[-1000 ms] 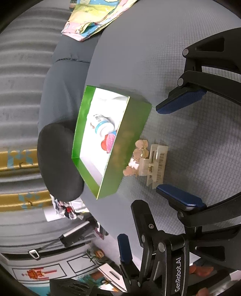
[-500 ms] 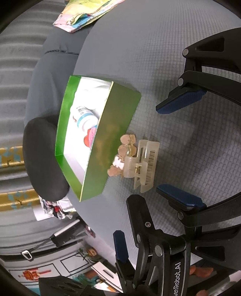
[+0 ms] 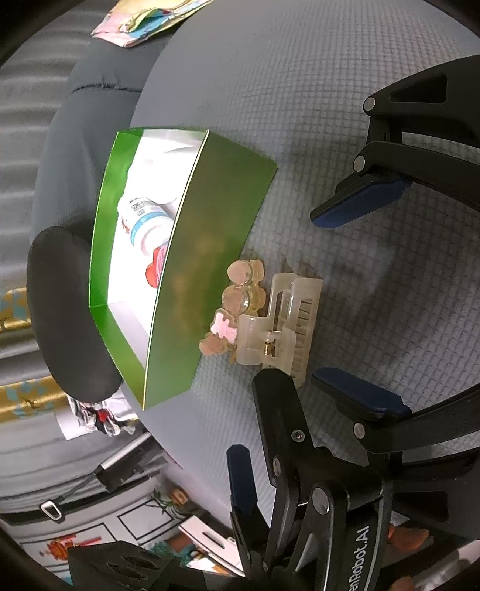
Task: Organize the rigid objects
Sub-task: 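Move the left gripper to the clear plastic hair clip, then grasp the clear hair clip with the left gripper and lift it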
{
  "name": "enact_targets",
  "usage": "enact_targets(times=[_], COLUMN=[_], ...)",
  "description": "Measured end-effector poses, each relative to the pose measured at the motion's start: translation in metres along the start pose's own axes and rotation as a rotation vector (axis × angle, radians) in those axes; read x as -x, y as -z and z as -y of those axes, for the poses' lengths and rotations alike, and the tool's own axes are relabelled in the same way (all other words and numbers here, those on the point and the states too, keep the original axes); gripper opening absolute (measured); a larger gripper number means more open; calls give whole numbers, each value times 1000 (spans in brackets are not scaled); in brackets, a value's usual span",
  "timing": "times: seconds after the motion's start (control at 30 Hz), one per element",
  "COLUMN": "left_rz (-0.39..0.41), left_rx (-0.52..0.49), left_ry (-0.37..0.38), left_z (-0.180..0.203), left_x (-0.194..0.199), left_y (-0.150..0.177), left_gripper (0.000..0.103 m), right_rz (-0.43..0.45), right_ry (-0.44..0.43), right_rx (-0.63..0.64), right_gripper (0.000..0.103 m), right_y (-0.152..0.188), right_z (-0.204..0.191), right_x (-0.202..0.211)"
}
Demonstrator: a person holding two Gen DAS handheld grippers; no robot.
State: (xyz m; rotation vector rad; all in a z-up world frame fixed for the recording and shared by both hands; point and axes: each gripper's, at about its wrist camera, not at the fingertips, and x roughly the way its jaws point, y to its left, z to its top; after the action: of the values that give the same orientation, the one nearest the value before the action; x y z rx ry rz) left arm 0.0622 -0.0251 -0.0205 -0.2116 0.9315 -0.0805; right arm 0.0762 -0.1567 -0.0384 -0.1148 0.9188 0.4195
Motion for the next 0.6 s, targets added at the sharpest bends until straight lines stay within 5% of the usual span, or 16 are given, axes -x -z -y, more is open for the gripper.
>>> enact_targets(times=[0.6], left_rz=[-21], left_rx=[22], left_ry=[164], left_z=[-6], left_x=[-21], left_y=[-2], left_gripper=[99], right_rz=[-4], right_ry=[-88], right_rx=[-18], right_gripper=[80], right_y=[-5], right_z=[7], right_x=[-27])
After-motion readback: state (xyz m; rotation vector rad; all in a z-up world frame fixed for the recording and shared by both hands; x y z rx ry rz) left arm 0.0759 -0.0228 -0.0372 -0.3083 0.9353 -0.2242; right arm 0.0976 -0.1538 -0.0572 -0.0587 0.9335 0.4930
